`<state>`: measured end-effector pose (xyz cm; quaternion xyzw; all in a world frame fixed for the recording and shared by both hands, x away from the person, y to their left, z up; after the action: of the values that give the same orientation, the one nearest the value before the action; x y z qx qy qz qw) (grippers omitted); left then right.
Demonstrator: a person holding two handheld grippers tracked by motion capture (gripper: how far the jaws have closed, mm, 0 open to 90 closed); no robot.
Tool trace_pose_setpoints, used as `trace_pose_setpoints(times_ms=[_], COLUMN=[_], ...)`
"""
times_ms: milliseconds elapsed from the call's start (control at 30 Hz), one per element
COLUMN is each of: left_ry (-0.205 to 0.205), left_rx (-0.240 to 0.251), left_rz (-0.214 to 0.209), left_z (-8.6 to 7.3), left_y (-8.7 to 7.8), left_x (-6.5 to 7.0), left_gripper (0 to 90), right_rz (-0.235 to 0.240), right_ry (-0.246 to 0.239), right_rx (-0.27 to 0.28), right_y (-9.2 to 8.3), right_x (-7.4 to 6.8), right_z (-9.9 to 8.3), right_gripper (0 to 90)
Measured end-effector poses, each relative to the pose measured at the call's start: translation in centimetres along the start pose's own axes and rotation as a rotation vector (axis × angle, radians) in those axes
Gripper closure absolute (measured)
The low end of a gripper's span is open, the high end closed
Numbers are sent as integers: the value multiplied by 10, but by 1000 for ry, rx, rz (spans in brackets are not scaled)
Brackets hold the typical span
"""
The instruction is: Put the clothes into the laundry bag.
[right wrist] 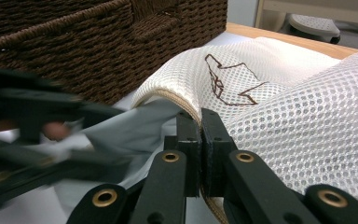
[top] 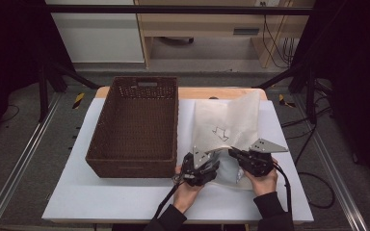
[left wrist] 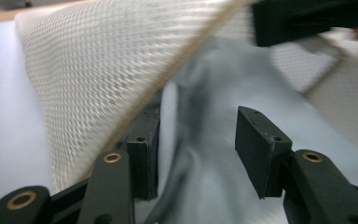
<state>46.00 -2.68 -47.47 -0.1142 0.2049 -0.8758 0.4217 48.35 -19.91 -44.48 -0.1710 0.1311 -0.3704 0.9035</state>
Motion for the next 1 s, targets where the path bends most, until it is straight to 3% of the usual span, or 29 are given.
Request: trace_pose_setpoints(times_ms=[167, 400, 467, 567, 733, 933, 1000], left_ry=[36, 41, 63, 101, 38, 0, -20], left_rx=[-11, -146, -168, -192, -214, -128, -122], left_rz=[-35, -40, -18, 32, 48, 83, 95], left_z=[-6, -21, -22, -21, -12, 8, 13], left_y=[-11, 25, 32, 39, 42, 42, 48], left_x=[15, 19, 20, 22, 17, 13, 10], left_gripper=[456, 353, 350, 467, 732, 771, 772], right_rz=[5, 14, 22, 31, 50, 73, 75], right_ry=[11, 19, 22, 20, 19, 6, 11], right_rx=[1, 8, 6, 8, 7, 11, 17], right_y=[1, 0, 1, 1, 2, 1, 1], right_x=[1, 0, 1, -1, -4, -9, -9], right_z=[0, 1, 1, 2, 3, 5, 5], right_gripper=[881, 881, 882, 883, 884, 885, 885])
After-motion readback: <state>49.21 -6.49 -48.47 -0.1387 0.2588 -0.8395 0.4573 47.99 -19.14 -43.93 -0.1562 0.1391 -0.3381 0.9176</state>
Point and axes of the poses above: each handheld gripper's, and its own axes: y roughly forward along the jaws, z roughly out of its top, x roughly to its right, the point moved 4 cm from there along y, roughly forward along the jaws, and after that the axes turned 5 degrees about z, right-handed, at the moved point
